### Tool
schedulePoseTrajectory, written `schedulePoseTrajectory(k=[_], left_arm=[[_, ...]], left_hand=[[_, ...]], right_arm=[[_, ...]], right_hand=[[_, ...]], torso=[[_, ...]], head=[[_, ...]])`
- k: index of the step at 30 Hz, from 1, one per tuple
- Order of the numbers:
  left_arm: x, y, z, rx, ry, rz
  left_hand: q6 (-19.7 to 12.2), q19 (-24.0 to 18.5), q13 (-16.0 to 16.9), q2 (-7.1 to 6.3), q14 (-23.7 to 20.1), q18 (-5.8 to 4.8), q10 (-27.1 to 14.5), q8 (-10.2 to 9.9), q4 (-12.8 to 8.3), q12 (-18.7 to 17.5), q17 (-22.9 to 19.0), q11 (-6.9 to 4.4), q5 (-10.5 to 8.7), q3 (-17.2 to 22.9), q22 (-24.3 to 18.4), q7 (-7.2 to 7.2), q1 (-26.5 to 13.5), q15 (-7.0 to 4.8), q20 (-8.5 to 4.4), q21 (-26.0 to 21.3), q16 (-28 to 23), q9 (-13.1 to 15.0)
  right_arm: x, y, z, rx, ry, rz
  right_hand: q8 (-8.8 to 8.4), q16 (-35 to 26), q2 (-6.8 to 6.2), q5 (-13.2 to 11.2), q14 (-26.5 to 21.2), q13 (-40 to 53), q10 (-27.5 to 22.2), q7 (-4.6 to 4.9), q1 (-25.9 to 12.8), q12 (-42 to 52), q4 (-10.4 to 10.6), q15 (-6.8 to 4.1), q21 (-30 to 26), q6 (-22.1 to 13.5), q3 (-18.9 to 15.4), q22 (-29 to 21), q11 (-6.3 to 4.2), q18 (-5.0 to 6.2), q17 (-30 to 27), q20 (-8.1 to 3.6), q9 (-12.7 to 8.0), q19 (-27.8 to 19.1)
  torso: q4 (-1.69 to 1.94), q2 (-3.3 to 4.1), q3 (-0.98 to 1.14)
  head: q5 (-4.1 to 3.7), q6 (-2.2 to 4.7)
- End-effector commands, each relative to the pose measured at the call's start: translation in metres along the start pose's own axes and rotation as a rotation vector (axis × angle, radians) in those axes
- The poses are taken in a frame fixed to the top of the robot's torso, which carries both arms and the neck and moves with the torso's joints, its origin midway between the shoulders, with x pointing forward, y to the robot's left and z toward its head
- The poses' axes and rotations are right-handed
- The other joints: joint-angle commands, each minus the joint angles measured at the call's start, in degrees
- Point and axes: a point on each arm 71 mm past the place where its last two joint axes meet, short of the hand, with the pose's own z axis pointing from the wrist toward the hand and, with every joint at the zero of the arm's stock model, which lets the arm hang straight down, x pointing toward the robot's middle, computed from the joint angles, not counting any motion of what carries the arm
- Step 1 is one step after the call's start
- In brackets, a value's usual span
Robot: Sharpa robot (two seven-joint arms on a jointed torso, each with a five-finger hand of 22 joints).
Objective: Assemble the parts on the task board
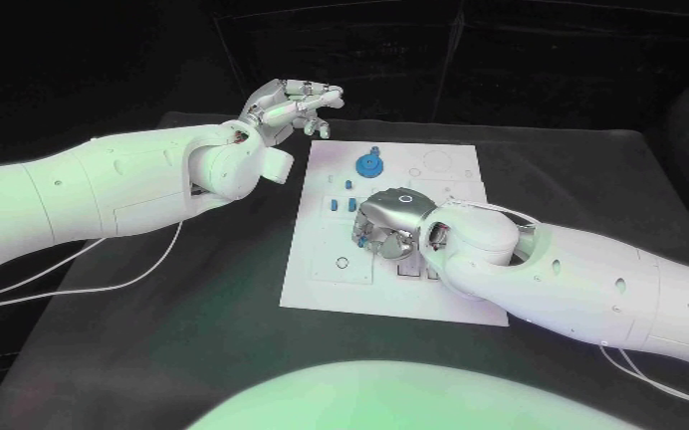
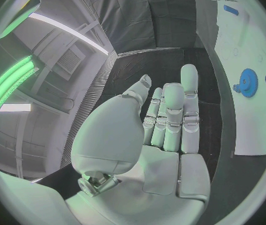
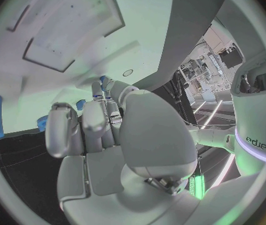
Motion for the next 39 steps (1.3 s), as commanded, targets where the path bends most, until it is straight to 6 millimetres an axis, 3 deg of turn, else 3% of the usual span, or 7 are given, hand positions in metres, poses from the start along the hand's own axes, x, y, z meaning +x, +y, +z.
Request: schedulePoseTrajectory(k=[1, 9, 26, 35, 39], left_arm=[[0.002, -0.001, 0.001, 0.004, 0.016, -0.004], [0.002, -0.001, 0.000, 0.000, 0.017, -0.005], [0.001, -0.001, 0.000, -0.004, 0.018, -0.005], [0.000, -0.001, 0.000, -0.006, 0.019, -0.006], [0.001, -0.001, 0.000, -0.007, 0.022, -0.007]], left_hand=[[-0.41, -0.06, -0.06, -0.03, -0.47, 0.32, -0.36, 0.30, -0.40, 0.33, -0.09, -0.11, 0.16, -0.07, -0.07, 0.19, 0.37, 0.00, -0.16, -0.34, -0.28, -0.08], [-0.43, -0.06, -0.07, -0.04, -0.47, 0.32, -0.38, 0.30, -0.40, 0.33, -0.08, -0.10, 0.15, -0.08, -0.08, 0.21, 0.36, 0.01, -0.16, -0.35, -0.27, -0.08], [-0.50, -0.06, -0.08, -0.02, -0.52, 0.31, -0.45, 0.29, -0.39, 0.34, -0.20, -0.08, 0.15, -0.10, -0.10, 0.24, 0.36, 0.02, -0.15, -0.39, -0.32, -0.09], [-0.53, -0.06, -0.09, -0.02, -0.54, 0.31, -0.49, 0.29, -0.42, 0.35, -0.23, -0.07, 0.15, -0.11, -0.12, 0.25, 0.39, 0.03, -0.15, -0.41, -0.33, -0.09], [-0.53, -0.06, -0.09, -0.02, -0.54, 0.31, -0.49, 0.29, -0.42, 0.35, -0.23, -0.07, 0.15, -0.11, -0.12, 0.25, 0.39, 0.03, -0.15, -0.41, -0.33, -0.09]], right_arm=[[0.001, -0.002, 0.001, 0.019, 0.018, -0.023], [0.002, -0.001, 0.002, 0.012, 0.025, -0.028], [-0.004, -0.001, -0.001, -0.015, -0.054, -0.010], [-0.015, -0.007, -0.027, -0.018, -0.160, 0.032], [-0.021, -0.021, -0.041, 0.025, -0.168, 0.036]], right_hand=[[-0.16, 0.01, -0.14, 0.03, -0.04, -0.16, -0.54, 0.37, -0.96, -0.52, -0.38, 0.05, 0.01, -0.30, -0.11, 2.07, 0.24, -0.18, -0.35, 0.20, -0.06, -0.18], [-0.37, -0.97, -2.26, 1.20, -0.56, -0.73, -4.68, 1.28, -4.30, -2.81, 0.17, 1.05, -1.45, -3.16, -1.65, -0.04, 1.51, 0.32, -2.21, 1.02, -0.32, -1.82], [-0.46, -1.19, -2.79, 1.25, -0.68, -0.61, -5.91, 1.61, -4.96, -3.16, -0.02, 1.41, -2.03, -4.64, -2.19, -0.83, 1.90, 0.52, -2.69, 1.45, -0.37, -2.35], [-0.54, -2.23, -3.63, 1.20, -1.10, -0.56, -7.58, 0.90, -5.11, -3.15, -0.87, 1.24, -3.09, -11.68, -3.20, -2.29, 1.64, 0.88, -4.61, 1.41, -0.47, -3.23], [-0.52, -2.43, -3.62, 1.18, -1.17, -0.56, -7.79, 0.86, -5.09, -3.16, -0.93, 1.23, -3.29, -12.04, -3.33, -2.57, 1.63, 0.94, -4.94, 1.39, -0.44, -3.41]], torso=[[-0.11, -0.02, -0.04], [-0.02, 0.03, -0.03], [-0.09, 0.00, 0.04], [-0.22, -0.11, -0.05], [-0.08, 0.01, -0.03]], head=[[-0.04, 0.06], [-0.12, 0.01], [-0.11, 0.04], [-0.58, 0.55], [-1.20, 1.17]])
